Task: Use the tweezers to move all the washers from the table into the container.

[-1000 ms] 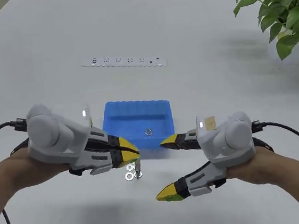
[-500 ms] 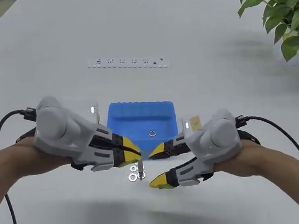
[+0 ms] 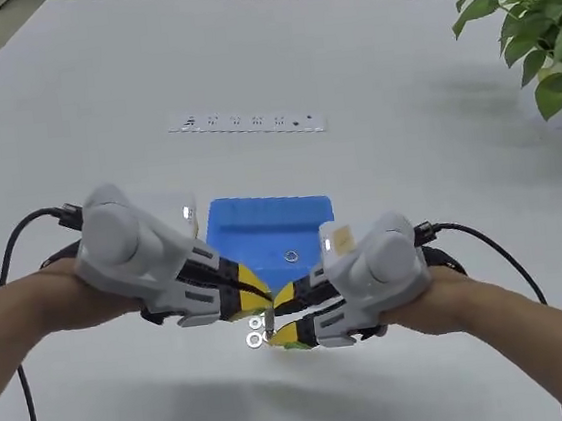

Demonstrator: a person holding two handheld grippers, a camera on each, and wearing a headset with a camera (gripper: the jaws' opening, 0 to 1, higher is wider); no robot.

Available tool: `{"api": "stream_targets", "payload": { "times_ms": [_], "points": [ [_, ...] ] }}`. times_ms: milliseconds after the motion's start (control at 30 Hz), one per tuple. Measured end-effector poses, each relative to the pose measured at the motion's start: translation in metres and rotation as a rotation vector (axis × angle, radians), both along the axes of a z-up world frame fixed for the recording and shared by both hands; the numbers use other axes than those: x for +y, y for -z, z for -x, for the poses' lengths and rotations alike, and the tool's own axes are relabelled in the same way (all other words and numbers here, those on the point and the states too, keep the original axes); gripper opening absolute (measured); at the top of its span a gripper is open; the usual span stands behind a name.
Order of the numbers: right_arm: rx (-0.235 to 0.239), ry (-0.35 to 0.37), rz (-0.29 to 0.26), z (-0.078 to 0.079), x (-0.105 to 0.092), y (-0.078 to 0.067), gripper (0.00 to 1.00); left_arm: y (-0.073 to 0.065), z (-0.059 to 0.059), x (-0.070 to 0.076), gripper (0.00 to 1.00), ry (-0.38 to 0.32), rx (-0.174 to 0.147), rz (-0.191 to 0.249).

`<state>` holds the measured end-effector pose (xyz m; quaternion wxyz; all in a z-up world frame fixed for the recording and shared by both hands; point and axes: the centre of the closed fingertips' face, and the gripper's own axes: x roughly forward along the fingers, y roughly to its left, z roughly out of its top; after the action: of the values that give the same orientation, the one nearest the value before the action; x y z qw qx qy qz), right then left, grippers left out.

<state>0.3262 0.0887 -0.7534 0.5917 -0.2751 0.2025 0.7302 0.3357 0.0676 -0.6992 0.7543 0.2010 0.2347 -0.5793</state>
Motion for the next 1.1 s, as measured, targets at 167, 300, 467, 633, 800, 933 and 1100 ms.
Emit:
{"api": "stream_targets", "payload": {
  "times_ms": [167,300,467,633,800,933,1100],
  "points": [
    [-0.018,-0.013,0.015,-0.0015,0.0016,0.0029,0.14,0.0058,0.0012,-0.0004,0.06,0.016,0.003,-0.038],
    [-0.022,-0.010,0.014,-0.0035,0.0025,0.0027,0.11,0.0060,0.0015,-0.0011,0.06,0.017,0.002,-0.036],
    [-0.022,-0.011,0.011,-0.0047,0.0041,0.0023,0.09,0.0055,0.0001,-0.0002,0.06,0.009,-0.001,-0.038],
    [-0.013,-0.011,0.018,-0.0038,0.0039,0.0025,0.09,0.0057,0.0000,-0.0001,0.06,0.007,0.002,-0.038],
    [-0.012,-0.004,0.028,-0.0041,0.0035,0.0030,0.08,0.0059,-0.0005,-0.0005,0.06,0.006,0.000,-0.040],
    [-0.005,0.006,0.027,-0.0044,0.0036,0.0034,0.07,0.0056,-0.0003,-0.0013,0.06,0.004,-0.003,-0.043],
    [-0.006,0.009,0.025,-0.0042,0.0033,0.0031,0.07,0.0054,0.0003,-0.0012,0.06,-0.004,0.000,-0.043]
  ]
}}
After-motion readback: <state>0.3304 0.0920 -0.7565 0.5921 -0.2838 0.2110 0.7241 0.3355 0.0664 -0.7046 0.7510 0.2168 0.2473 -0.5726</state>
